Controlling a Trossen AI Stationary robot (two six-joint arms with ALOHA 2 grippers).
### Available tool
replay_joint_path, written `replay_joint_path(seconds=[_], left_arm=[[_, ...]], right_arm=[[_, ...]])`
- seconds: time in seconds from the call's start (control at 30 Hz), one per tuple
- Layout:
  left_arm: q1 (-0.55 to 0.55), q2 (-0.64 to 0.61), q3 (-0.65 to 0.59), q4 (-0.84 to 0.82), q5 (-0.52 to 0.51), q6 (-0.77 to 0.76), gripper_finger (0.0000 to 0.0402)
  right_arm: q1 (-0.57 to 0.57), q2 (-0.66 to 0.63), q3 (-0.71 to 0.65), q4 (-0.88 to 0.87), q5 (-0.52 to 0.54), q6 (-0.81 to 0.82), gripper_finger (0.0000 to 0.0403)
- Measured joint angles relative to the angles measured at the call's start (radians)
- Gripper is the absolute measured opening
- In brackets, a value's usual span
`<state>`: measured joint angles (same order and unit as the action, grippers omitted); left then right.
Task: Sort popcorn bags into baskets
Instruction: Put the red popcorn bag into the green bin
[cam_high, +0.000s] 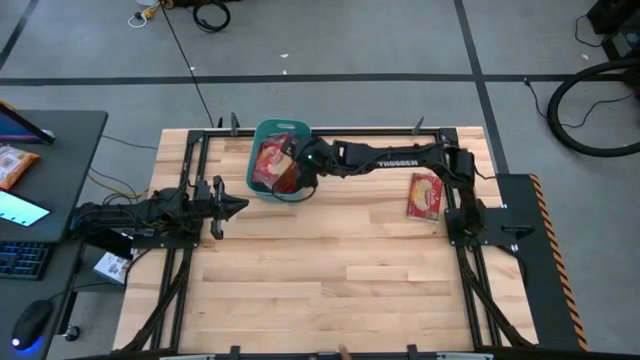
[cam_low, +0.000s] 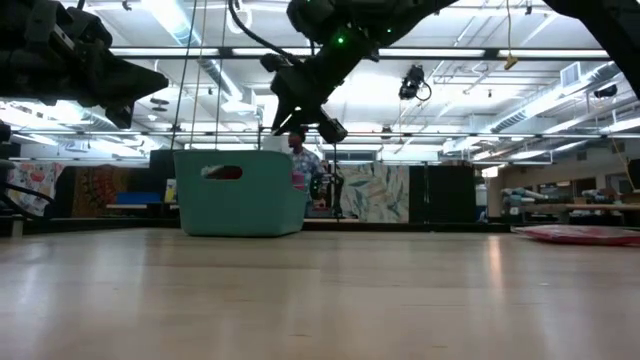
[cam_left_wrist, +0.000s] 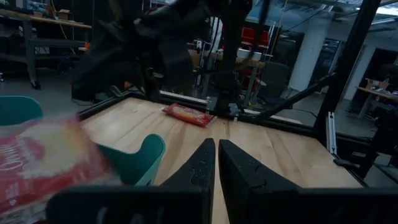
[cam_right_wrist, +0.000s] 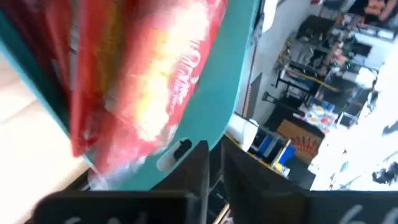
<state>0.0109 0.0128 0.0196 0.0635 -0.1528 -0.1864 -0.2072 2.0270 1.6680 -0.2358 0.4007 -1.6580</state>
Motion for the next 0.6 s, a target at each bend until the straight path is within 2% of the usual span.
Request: replay_joint_path(seconds=[0.13, 0.27, 0.33, 0.47, 0.6], left_arm=[[0.000, 0.000, 0.000, 0.000, 0.000, 0.000, 0.0025], [0.000, 0.000, 0.000, 0.000, 0.000, 0.000, 0.0025], [0.000, 0.000, 0.000, 0.000, 0.000, -0.001, 0.0025], [0.000, 0.000, 0.000, 0.000, 0.000, -0.001, 0.0025], [0.000, 0.000, 0.000, 0.000, 0.000, -0.006, 0.0025]], right_arm=[[-0.026, 0.000, 0.000, -0.002, 0.002, 0.042, 0.0087], [-0.043, 0.000, 0.000, 0.001, 0.100, 0.194, 0.0125], [-0.043, 0.000, 0.000, 0.017, 0.192, 0.321, 0.0136], [-0.007, -0.003, 0.000, 0.033, 0.445, 0.543, 0.0142], [0.043, -0.003, 0.000, -0.077, 0.612, 0.790, 0.0140]])
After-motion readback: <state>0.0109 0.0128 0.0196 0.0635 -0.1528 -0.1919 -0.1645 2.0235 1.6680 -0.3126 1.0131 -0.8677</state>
